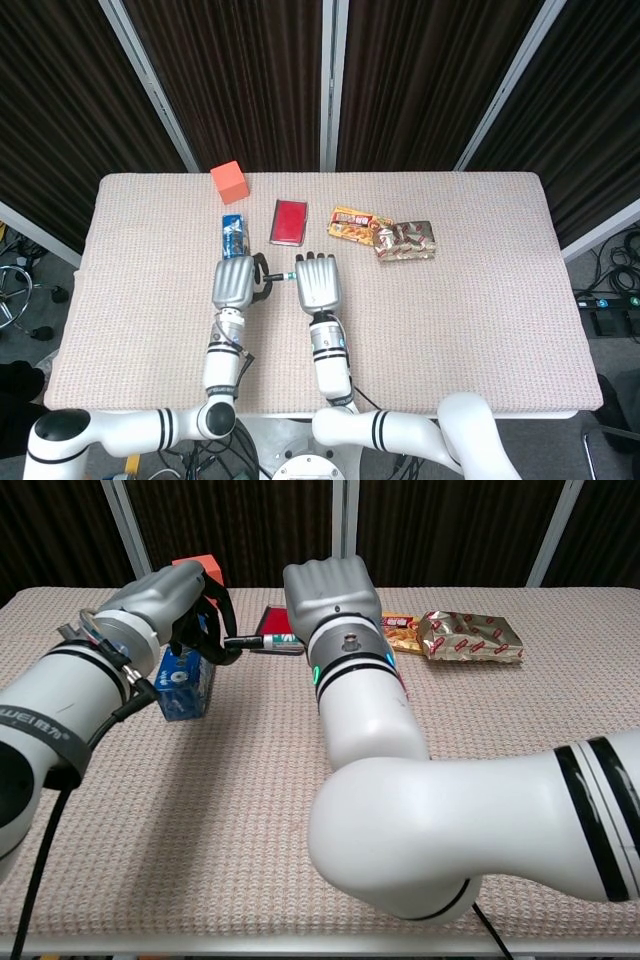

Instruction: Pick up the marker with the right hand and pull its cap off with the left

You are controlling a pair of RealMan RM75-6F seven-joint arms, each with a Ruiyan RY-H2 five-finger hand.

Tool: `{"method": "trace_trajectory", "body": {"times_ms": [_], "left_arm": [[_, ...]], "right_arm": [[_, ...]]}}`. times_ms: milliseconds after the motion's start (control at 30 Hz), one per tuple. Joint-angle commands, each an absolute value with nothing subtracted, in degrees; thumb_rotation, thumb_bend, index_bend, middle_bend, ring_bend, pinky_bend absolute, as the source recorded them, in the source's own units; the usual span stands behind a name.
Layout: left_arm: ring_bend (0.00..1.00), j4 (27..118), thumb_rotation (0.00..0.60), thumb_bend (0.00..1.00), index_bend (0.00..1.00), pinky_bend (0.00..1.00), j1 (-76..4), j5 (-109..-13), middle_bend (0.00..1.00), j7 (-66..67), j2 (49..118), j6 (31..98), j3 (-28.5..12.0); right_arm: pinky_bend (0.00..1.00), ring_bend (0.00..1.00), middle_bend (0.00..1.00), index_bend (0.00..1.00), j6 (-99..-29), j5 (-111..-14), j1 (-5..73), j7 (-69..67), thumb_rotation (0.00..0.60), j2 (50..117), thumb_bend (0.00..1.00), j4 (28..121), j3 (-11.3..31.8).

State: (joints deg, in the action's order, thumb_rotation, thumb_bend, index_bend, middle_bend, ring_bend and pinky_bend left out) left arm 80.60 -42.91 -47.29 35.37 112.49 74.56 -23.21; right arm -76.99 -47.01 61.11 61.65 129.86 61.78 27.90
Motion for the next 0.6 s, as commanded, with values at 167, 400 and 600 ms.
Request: {"method": "trace_trajectory", "body": {"times_ms": [167,400,600], "left_arm": [[0.64,81.7,0.6,0.47,0.64,0.69,-42.4,-46.7,0.7,34.6,111.6,74.1,-23.3],[0.67,85.4,0.6,0.48,0.67,0.72,-39.5,-46.8,0.72,32.1,107.4,73.1,-21.7],[0.68,87.6,0.6,0.48,0.68,0.73,-35.9,-48.4,0.73,27.3,104.0,74.3,-20.4]], "right_arm": [[0.61,0.54,0.63,0.71,-77.6,-47.9,59.9,62.0,0.6,129.0,0.33,63.1,27.5],[0.61,0.54,0.64,0.71,-80.5,-49.9,54.9,61.4,0.6,124.3,0.33,68.3,24.7],[0.61,0.54,0.64,0.71,-83.4,-51.6,48.8,59.6,0.6,119.2,0.33,74.8,20.5]]}}
